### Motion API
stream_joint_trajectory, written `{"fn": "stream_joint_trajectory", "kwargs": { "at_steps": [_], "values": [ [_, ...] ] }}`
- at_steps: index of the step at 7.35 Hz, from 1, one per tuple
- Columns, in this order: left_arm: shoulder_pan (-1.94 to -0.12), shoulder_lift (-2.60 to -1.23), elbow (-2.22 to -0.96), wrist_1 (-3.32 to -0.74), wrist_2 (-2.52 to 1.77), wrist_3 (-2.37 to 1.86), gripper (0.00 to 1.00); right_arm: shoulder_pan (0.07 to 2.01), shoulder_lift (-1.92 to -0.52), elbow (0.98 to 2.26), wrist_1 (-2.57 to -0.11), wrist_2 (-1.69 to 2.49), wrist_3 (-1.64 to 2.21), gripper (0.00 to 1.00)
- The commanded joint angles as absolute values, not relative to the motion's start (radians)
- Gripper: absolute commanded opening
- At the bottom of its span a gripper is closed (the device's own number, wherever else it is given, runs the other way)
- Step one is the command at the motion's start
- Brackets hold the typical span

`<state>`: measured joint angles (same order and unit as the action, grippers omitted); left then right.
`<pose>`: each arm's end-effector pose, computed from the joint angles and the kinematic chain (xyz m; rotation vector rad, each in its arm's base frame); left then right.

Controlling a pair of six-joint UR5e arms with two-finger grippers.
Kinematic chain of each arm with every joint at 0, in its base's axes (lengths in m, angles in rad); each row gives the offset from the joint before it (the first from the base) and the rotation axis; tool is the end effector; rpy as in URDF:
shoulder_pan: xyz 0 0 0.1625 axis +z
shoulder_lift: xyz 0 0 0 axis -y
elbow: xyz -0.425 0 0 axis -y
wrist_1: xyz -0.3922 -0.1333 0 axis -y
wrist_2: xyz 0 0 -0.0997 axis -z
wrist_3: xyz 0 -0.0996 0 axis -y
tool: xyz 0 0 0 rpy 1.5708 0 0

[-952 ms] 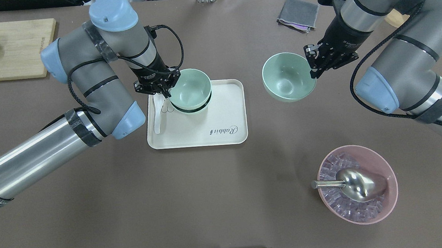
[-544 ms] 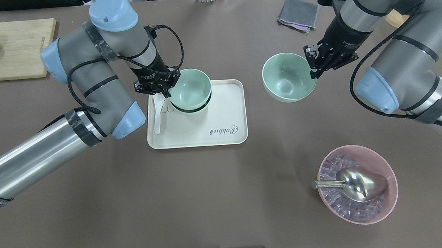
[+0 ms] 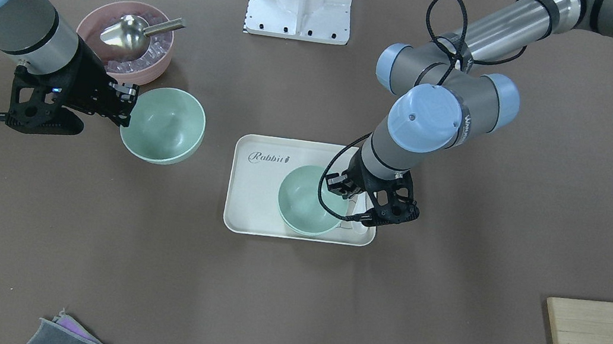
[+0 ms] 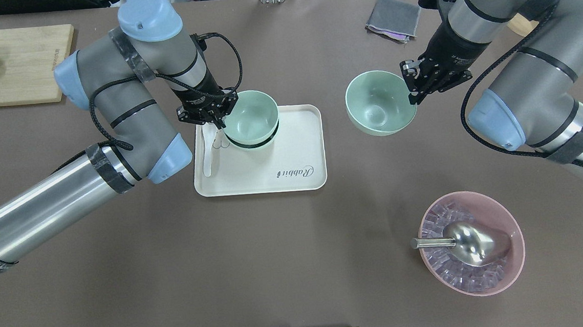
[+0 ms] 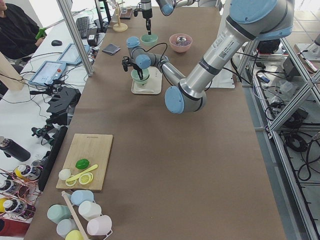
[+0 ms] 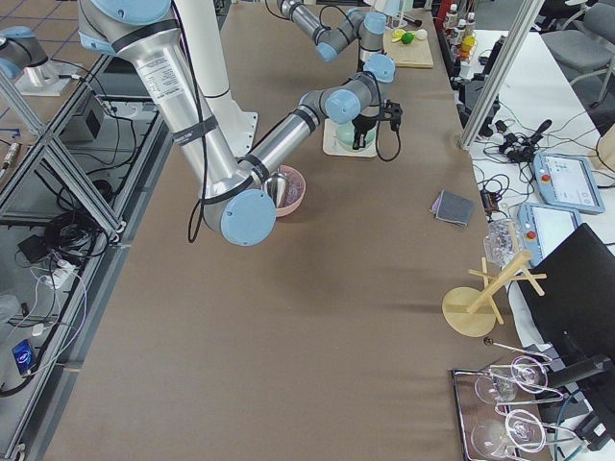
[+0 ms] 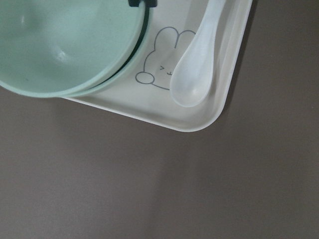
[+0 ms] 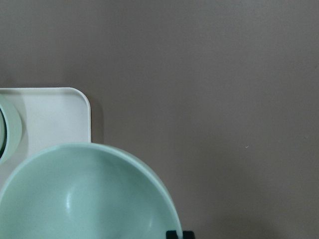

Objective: Stack green bowls together

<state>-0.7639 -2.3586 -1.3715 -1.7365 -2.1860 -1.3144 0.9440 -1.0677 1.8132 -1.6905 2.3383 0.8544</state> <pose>0.4934 -0.5776 0.2356 -0.1545 0.9229 -0.2382 -0.3093 -0.5364 0.2685 -0.0617 -0.9461 -0.0297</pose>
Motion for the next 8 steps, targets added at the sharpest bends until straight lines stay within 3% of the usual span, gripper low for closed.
{"fn": "stream_joint_trajectory", "kwargs": {
  "at_steps": [1, 8],
  "values": [
    [-0.764, -2.359, -1.371, -1.736, -2.186, -1.315, 0.00, 0.943, -1.068, 1.813, -1.690, 2.338, 0.854, 0.00],
    [-0.762, -2.367, -1.353, -1.741, -2.186, -1.315, 0.00, 0.942, -1.068, 1.812, -1.690, 2.336, 0.854, 0.00]
  ]
}}
